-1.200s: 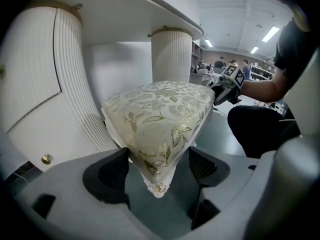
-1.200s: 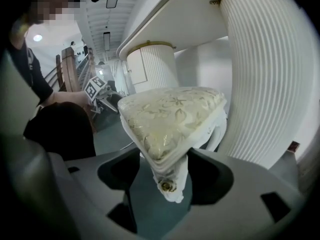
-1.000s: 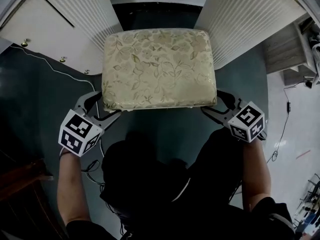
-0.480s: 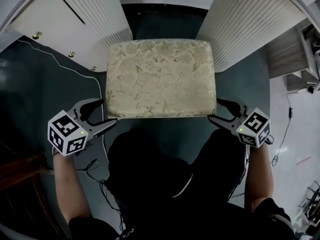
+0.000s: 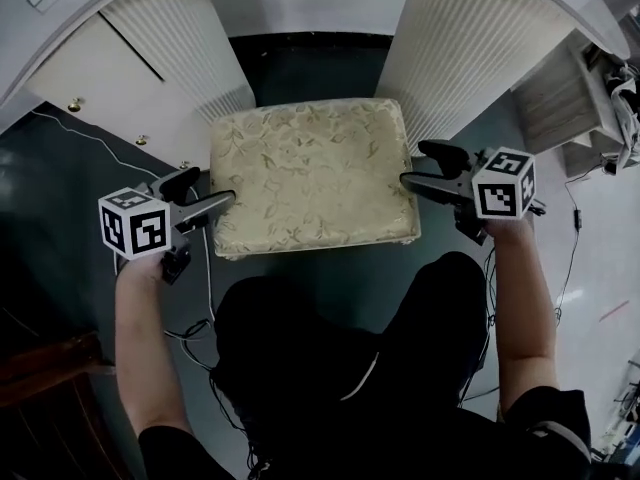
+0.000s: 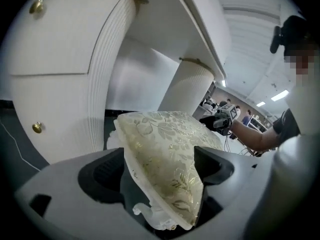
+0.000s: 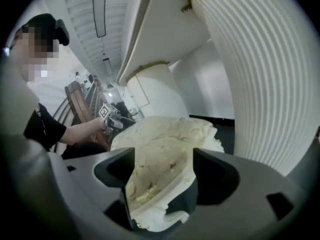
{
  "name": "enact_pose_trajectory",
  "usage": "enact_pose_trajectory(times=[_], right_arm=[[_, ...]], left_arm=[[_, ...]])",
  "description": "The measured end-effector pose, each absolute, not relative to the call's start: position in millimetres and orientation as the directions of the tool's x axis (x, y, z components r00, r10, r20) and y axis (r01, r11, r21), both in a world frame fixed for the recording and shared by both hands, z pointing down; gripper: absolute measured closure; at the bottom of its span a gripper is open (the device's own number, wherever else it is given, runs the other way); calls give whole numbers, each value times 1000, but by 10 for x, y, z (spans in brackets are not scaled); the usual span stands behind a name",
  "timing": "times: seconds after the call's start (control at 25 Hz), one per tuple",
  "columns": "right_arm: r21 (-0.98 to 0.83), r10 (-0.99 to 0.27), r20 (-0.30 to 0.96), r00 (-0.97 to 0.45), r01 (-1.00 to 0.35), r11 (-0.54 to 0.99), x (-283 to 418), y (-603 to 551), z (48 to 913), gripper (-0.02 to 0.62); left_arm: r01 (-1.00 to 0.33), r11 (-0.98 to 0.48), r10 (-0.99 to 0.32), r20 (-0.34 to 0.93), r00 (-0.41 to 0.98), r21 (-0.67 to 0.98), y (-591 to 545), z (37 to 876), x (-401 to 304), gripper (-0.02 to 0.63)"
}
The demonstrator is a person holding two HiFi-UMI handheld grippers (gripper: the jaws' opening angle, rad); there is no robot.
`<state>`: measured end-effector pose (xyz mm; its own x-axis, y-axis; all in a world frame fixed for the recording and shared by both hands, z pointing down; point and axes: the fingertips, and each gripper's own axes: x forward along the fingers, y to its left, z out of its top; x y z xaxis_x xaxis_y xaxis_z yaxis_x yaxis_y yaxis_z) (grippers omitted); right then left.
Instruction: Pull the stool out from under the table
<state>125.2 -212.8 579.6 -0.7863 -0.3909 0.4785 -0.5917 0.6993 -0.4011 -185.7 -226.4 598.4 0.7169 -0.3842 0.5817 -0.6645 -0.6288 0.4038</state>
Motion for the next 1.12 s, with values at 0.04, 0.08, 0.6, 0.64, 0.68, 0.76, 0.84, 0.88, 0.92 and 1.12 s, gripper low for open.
enact_pose_trajectory(times=[0.04, 0.08, 0.6, 0.64, 0.68, 0.76, 0.84, 0.88, 0.92, 1.12], right_arm=[[-417, -351, 503, -790, -578, 702, 1176, -2114, 5876, 221], [-422, -317, 528, -788, -567, 708, 1110, -2090, 5940, 209], [-390, -263, 705, -658, -670, 631, 997, -1724, 5804, 236], [-391, -245, 731, -637, -685, 615, 1000, -1708, 5807, 236], [-391, -226, 753, -618, -696, 602, 1003, -1714, 5810, 236], [-388, -196, 785, -588, -712, 585, 990, -1745, 5818, 235], [-381, -180, 804, -567, -723, 576, 969, -1764, 5818, 233], [-374, -176, 812, -557, -727, 576, 969, -1777, 5812, 232], [-365, -172, 819, -547, -729, 578, 972, -1789, 5806, 232], [-373, -124, 831, -542, -710, 597, 860, -1785, 5811, 235]], left_arm=[[-651, -633, -354, 590, 725, 419, -2255, 6031, -1816, 163], [-635, -647, -322, 603, 730, 423, -2233, 6074, -1766, 158], [-562, -726, -139, 716, 684, 396, -2055, 5949, -1586, 169], [-560, -726, -119, 728, 675, 400, -2060, 5944, -1572, 172], [-561, -724, -102, 742, 662, 401, -2073, 5935, -1564, 176], [-571, -720, -75, 773, 630, 396, -2077, 5909, -1577, 181], [-588, -708, -58, 798, 600, 391, -2037, 5885, -1607, 183], [-599, -698, -54, 806, 590, 392, -2011, 5874, -1613, 184], [-613, -685, -53, 812, 582, 394, -1977, 5866, -1615, 186], [-690, -596, -61, 834, 548, 410, -1713, 5858, -1742, 186]])
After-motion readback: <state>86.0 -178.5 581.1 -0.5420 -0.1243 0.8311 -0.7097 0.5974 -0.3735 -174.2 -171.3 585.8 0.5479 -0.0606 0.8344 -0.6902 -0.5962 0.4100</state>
